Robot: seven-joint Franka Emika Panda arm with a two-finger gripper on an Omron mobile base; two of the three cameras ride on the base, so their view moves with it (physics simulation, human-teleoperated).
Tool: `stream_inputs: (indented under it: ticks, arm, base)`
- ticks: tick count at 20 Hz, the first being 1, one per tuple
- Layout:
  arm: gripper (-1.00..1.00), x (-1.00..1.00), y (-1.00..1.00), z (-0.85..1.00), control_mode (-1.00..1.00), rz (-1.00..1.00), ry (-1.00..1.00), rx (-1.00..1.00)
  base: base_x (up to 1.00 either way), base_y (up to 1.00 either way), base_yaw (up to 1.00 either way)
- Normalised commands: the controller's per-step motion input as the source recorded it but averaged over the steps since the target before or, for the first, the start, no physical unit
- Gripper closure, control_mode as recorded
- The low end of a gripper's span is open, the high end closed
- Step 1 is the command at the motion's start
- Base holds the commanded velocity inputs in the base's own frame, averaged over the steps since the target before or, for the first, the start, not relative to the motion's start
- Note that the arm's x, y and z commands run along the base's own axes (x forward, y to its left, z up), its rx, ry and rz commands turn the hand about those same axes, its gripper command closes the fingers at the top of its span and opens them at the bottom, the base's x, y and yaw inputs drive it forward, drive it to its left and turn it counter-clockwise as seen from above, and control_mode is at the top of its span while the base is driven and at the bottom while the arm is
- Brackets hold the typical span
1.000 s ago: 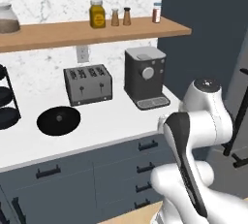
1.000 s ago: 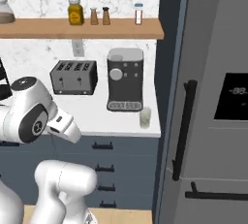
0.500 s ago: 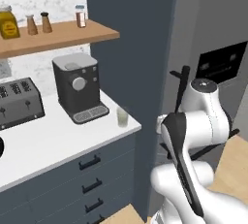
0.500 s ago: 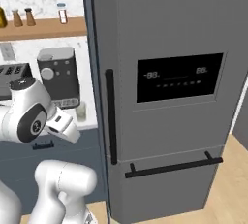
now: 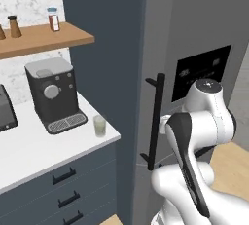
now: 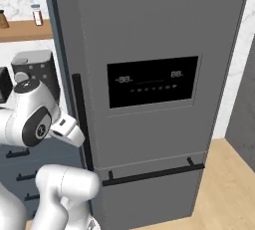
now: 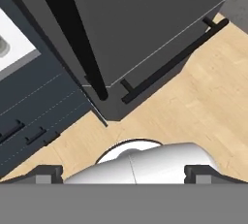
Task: Grab a lemon wedge from the fridge and one ice cube from the ice bowl, and put them in the glass of lemonade.
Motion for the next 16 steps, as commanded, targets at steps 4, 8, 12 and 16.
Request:
stream_inputs:
  ticks: [4, 8, 12, 16]
  arm:
    - [-1.0, 0.0, 0.0, 0.0, 1.0, 0.0, 0.0, 0.0]
    - [-1.0, 0.0, 0.0, 0.0, 1.0, 0.0, 0.0, 0.0]
    - [-1.0, 0.0, 0.0, 0.0, 1.0, 0.0, 0.0, 0.0]
    - [-1.0, 0.0, 0.0, 0.0, 1.0, 0.0, 0.0, 0.0]
  base:
    - [0.01, 0.13, -0.26]
    - [0.0, 0.26, -0.2]
    - [0.0, 0.51, -0.14]
    - [-0.06, 0.54, -0.02]
